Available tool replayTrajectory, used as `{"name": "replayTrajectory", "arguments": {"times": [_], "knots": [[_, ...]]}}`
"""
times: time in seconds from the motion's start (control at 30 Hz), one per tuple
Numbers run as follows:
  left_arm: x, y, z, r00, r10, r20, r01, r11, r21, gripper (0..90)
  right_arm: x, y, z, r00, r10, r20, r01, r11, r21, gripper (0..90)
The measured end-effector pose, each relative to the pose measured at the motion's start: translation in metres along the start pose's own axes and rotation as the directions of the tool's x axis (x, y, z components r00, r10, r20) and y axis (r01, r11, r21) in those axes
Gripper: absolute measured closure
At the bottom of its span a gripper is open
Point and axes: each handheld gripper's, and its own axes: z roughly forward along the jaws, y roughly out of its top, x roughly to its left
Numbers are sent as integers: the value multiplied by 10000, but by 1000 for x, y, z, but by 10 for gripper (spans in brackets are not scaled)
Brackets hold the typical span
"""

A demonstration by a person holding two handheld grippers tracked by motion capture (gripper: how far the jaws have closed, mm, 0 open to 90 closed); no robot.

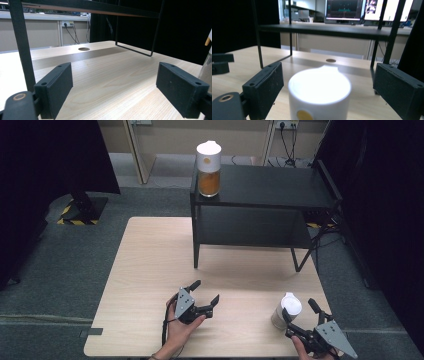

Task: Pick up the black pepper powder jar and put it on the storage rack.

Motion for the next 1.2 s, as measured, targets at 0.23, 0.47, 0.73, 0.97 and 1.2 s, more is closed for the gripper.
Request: {"name": "replayTrajectory", "arguments": {"times": [0.23,0.47,0.73,0.97,1.2], "knots": [[-1,0,0,10000,33,-7,-33,10000,-15,134,5,-5,8,10000,-60,-63,62,9992,393,121],[0,0,0,10000,38,4,-38,10000,4,134,5,-7,12,9999,-84,55,80,9980,630,194],[-1,0,0,10000,50,5,-50,10000,0,134,7,-10,16,10000,-91,-9,92,9975,707,260],[-1,0,0,10000,22,-4,-22,10000,-16,134,9,-12,17,9999,-138,56,134,9976,677,301],[-2,-1,0,9999,134,-1,-134,9999,-24,134,7,-11,17,10000,-43,-11,44,9975,706,305]]}}
